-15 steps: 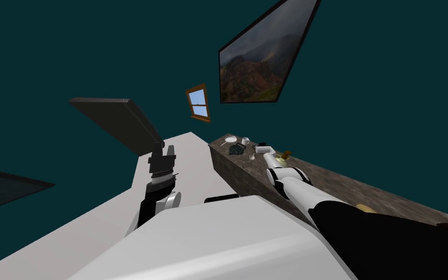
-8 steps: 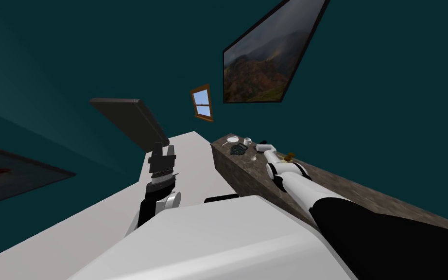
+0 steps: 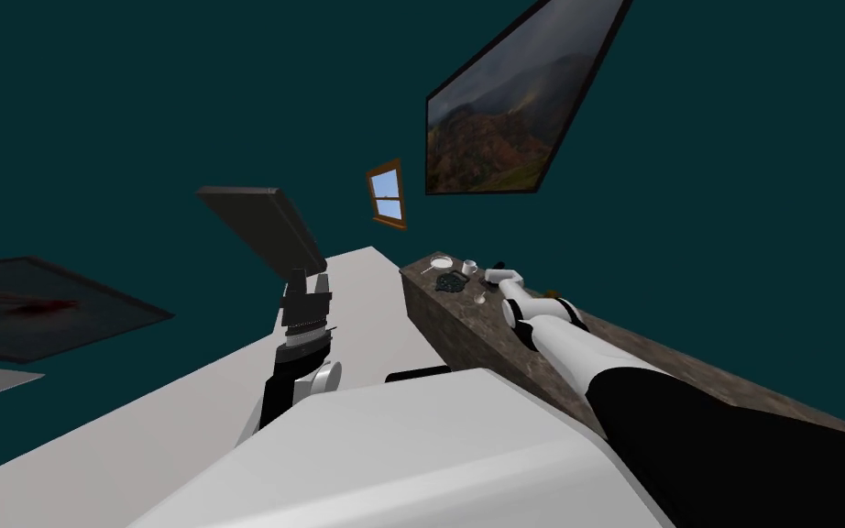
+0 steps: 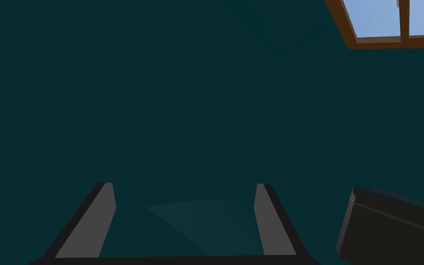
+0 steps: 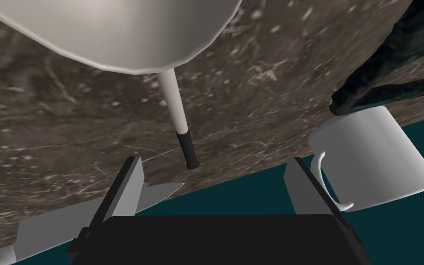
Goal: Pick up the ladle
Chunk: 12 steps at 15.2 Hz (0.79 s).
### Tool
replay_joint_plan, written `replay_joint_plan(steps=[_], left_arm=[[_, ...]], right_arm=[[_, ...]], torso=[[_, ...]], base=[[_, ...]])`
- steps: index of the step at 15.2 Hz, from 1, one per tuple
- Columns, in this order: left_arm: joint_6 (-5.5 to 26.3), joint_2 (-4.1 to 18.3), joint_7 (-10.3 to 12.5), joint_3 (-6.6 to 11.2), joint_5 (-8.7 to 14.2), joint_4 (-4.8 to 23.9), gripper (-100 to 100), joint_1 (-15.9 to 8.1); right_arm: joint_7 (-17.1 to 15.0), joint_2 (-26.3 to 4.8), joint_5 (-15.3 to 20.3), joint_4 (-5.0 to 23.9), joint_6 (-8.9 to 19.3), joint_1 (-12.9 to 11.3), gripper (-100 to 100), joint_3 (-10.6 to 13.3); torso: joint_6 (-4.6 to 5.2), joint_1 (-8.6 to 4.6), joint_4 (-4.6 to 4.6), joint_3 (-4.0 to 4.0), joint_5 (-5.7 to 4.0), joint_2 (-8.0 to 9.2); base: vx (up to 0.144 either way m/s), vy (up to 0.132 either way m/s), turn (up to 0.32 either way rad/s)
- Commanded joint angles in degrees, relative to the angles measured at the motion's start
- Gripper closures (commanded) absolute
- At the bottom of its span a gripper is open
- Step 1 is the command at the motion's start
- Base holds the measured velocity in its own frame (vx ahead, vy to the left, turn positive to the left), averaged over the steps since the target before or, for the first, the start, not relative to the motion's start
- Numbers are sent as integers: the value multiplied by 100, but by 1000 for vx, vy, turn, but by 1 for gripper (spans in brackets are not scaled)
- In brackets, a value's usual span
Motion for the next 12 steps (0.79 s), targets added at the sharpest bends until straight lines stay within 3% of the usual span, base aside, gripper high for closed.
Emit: replay_joint_plan(steps=[1,8,12], left_arm=[[0,0,0,0,0,0,0,0],[0,0,0,0,0,0,0,0],[0,0,0,0,0,0,0,0]], right_arm=[[182,-75,-17,286,286,-207,-100,-58],[501,-220,-48,970,779,-619,-100,-162],[580,-257,-55,1126,900,-721,-100,-188]], torso=[[0,0,0,0,0,0],[4,-8,0,2,-3,3],[1,-1,0,0,0,0]], base=[[-33,-39,148],[-28,-46,92],[-19,-25,59]])
